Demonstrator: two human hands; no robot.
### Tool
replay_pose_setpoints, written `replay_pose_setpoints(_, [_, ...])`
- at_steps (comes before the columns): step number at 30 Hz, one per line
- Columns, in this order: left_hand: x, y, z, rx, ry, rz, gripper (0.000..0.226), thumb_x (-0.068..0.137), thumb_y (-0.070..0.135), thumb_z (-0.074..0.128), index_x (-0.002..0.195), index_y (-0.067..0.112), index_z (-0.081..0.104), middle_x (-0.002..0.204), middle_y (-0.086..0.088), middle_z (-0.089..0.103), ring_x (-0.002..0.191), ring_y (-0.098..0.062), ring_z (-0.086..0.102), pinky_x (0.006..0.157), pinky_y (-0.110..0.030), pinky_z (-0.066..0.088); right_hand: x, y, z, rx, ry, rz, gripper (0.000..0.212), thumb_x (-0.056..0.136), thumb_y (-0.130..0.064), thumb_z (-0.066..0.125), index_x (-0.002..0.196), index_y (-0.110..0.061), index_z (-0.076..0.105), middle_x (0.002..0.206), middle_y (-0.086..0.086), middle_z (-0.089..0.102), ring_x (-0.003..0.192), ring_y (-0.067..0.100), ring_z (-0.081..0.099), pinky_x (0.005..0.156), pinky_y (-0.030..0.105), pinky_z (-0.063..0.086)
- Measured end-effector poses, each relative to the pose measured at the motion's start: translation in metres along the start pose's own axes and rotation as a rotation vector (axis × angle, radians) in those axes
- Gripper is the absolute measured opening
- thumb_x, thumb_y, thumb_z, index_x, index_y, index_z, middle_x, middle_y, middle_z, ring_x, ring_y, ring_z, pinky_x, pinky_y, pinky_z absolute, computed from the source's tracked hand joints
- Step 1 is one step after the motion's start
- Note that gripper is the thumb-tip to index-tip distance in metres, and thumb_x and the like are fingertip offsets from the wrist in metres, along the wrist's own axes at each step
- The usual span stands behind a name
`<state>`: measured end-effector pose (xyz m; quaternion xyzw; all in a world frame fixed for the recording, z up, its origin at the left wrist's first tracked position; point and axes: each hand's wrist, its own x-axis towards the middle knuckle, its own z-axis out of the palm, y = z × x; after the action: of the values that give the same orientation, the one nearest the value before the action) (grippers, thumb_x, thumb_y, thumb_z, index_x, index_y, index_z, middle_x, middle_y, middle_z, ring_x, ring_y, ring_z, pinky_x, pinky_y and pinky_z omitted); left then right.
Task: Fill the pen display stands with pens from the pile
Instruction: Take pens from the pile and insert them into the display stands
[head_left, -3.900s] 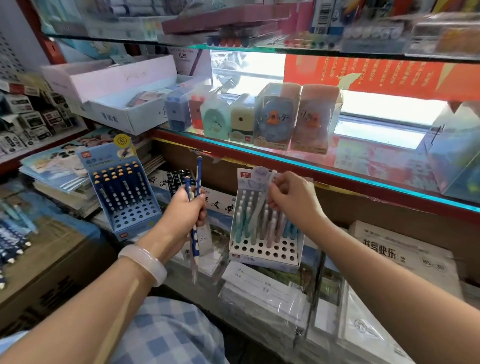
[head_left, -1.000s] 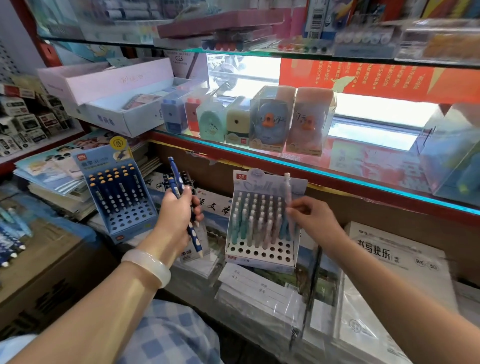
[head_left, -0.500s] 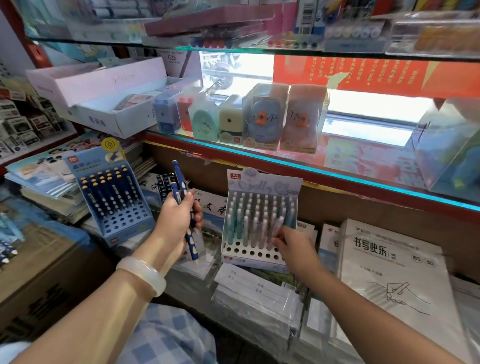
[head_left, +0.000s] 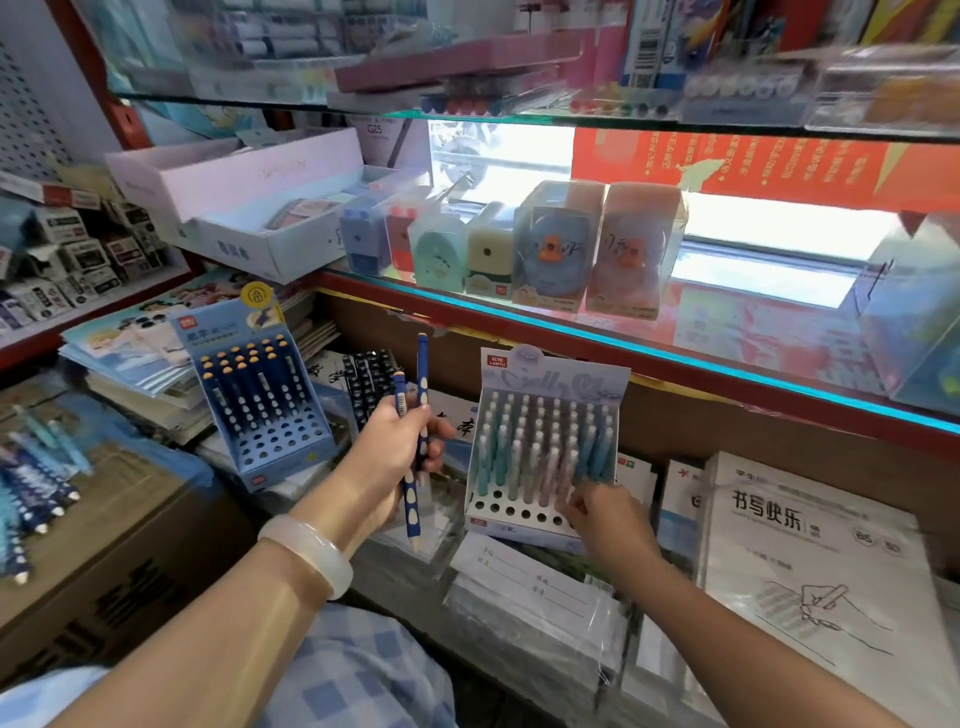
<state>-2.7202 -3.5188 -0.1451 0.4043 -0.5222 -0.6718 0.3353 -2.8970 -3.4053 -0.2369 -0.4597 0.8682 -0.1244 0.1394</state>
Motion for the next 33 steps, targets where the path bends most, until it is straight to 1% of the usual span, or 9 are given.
replay_pose_setpoints(4, [0.001, 0.003, -0.010, 0.029, 0.011, 0.013, 0.010, 0.099, 0.006, 0.037, 0.099, 0.005, 0.047, 0.063, -0.004, 0.059, 0.043, -0.007, 0.045, 0.040, -0.019, 0.036, -0.016, -0.027, -0.031, 0.367, 0.251, -0.172, 0.023, 0.094, -0.031, 0.052, 0.072, -0.025, 0.050, 0.064, -0.009, 0.055, 0.055, 0.003, 0.051, 0.051, 0.014, 0.039])
replay_pose_setpoints(6, [-0.002, 0.004, -0.010, 0.068, -0.002, 0.021, 0.014, 0.098, 0.005, 0.038, 0.093, 0.007, 0.051, 0.068, -0.005, 0.060, 0.049, -0.009, 0.045, 0.046, -0.020, 0.038, -0.014, -0.061, -0.054, 0.603, 0.189, -0.246, 0.015, 0.094, -0.029, 0.053, 0.081, -0.022, 0.056, 0.068, -0.009, 0.055, 0.056, 0.000, 0.051, 0.052, 0.010, 0.041])
replay_pose_setpoints(11, [-0.008, 0.010, -0.017, 0.147, -0.058, 0.055, 0.018, 0.098, 0.005, 0.040, 0.088, 0.010, 0.055, 0.071, -0.005, 0.061, 0.054, -0.011, 0.046, 0.050, -0.020, 0.040, 0.006, -0.132, -0.076, 0.882, 0.030, -0.291, 0.024, 0.093, -0.032, 0.054, 0.100, -0.012, 0.066, 0.074, -0.003, 0.062, 0.062, 0.005, 0.055, 0.057, 0.015, 0.048])
replay_pose_setpoints(16, [-0.008, 0.017, -0.056, 0.301, -0.002, 0.107, 0.013, 0.097, 0.009, 0.044, 0.092, 0.014, 0.055, 0.080, -0.007, 0.060, 0.064, -0.014, 0.051, 0.059, -0.025, 0.043, 0.016, -0.175, -0.063, 0.959, -0.147, -0.271, 0.020, 0.091, -0.025, 0.060, 0.094, -0.006, 0.066, 0.068, 0.003, 0.062, 0.054, 0.006, 0.058, 0.052, 0.013, 0.049])
replay_pose_setpoints(20, [-0.009, 0.020, -0.090, 0.240, 0.074, 0.077, 0.017, 0.098, 0.011, 0.042, 0.092, 0.017, 0.056, 0.089, -0.007, 0.063, 0.081, -0.017, 0.060, 0.069, -0.027, 0.050, 0.026, -0.207, -0.047, 0.985, -0.213, -0.317, 0.018, 0.091, -0.020, 0.059, 0.088, -0.004, 0.064, 0.075, 0.010, 0.065, 0.070, 0.018, 0.064, 0.073, 0.031, 0.058])
replay_pose_setpoints(24, [0.001, 0.018, -0.139, 0.194, 0.293, 0.012, 0.020, 0.100, 0.027, 0.036, 0.092, 0.021, 0.054, 0.094, -0.003, 0.062, 0.087, -0.018, 0.061, 0.079, -0.040, 0.052, 0.048, -0.241, -0.041, 1.009, -0.178, -0.309, 0.011, 0.093, -0.016, 0.057, 0.085, -0.013, 0.063, 0.086, 0.011, 0.070, 0.080, 0.018, 0.070, 0.078, 0.032, 0.058])
replay_pose_setpoints(27, [0.010, 0.018, -0.174, 0.098, 0.415, -0.009, 0.023, 0.100, 0.031, 0.034, 0.105, 0.013, 0.048, 0.089, -0.009, 0.060, 0.066, -0.018, 0.060, 0.058, -0.035, 0.056, 0.074, -0.267, -0.033, 0.881, -0.055, -0.322, 0.011, 0.092, -0.015, 0.057, 0.082, -0.016, 0.061, 0.085, 0.008, 0.070, 0.078, 0.017, 0.070, 0.081, 0.038, 0.057])
replay_pose_setpoints(29, [0.018, 0.018, -0.192, 0.123, 0.478, -0.002, 0.023, 0.101, 0.032, 0.032, 0.104, 0.014, 0.045, 0.079, -0.009, 0.060, 0.048, -0.017, 0.052, 0.038, -0.023, 0.045, 0.090, -0.284, -0.024, 0.745, 0.031, -0.362, 0.009, 0.092, -0.017, 0.057, 0.084, -0.016, 0.061, 0.084, 0.007, 0.068, 0.079, 0.021, 0.068, 0.080, 0.043, 0.056])
replay_pose_setpoints(33, [0.040, 0.017, -0.212, 0.081, 0.515, 0.016, 0.020, 0.100, 0.033, 0.035, 0.087, 0.020, 0.041, 0.071, -0.008, 0.051, 0.043, -0.013, 0.035, 0.036, -0.019, 0.028, 0.113, -0.308, -0.002, 0.464, 0.073, -0.368, 0.013, 0.096, -0.019, 0.050, 0.085, -0.012, 0.055, 0.090, 0.008, 0.063, 0.089, 0.028, 0.061, 0.075, 0.038, 0.049])
